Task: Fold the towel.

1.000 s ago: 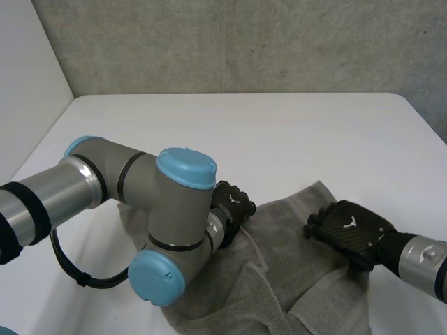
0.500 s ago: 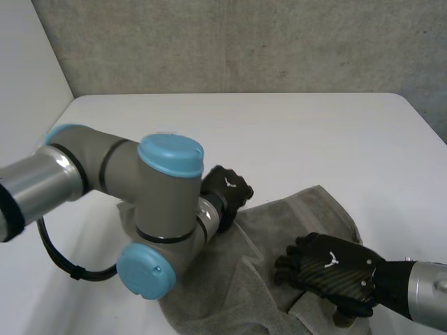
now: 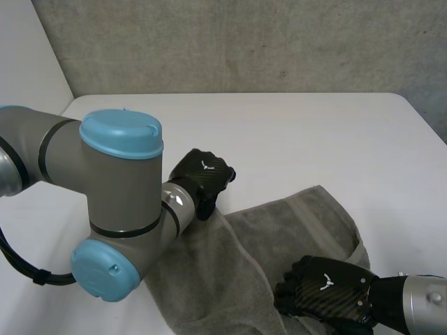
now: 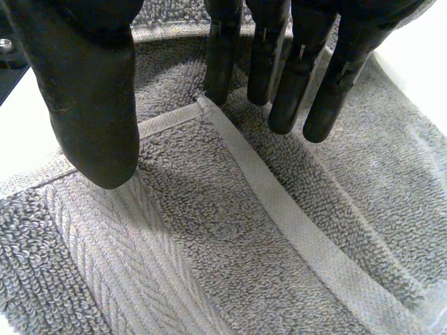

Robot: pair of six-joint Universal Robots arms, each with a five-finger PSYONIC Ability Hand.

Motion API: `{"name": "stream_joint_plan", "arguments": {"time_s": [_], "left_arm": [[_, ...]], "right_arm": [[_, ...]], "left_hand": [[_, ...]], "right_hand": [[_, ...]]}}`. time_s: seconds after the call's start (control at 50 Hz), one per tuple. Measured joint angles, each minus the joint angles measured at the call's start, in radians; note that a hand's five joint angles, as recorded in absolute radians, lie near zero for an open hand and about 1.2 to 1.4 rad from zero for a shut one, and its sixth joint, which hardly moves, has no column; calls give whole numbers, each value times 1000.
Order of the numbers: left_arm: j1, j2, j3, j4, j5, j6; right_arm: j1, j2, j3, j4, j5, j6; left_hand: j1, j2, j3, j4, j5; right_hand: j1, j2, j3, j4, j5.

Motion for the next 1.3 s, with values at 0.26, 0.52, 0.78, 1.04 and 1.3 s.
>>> {"name": "stream_joint_plan", "arguments": {"time_s": [0.26, 0.52, 0.78, 1.04, 1.3], "left_arm": [[12, 25, -49, 40, 1, 0], [21, 34, -63, 41, 1, 0], [108, 116, -42, 64, 0, -14], [211, 331, -54, 67, 17, -149], [273, 262, -239, 68, 62, -132]], "right_arm": [[-9, 10, 0, 1, 30, -24], [-11, 6, -10, 19, 27, -30], [0, -4, -357, 87, -83, 224], [2, -11, -799, -103, 154, 856], [165, 150, -816, 28, 507, 549]], "left_hand": [[0, 0, 1, 0, 0], [0, 0, 3, 0, 0], [0, 0, 4, 0, 0], [0, 0, 4, 0, 0], [0, 0, 5, 0, 0]], "right_hand": [[398, 410, 399, 399, 394], [783, 761, 789, 787, 783], [783, 761, 790, 788, 783], [783, 761, 793, 788, 783], [783, 768, 793, 788, 783]]}}
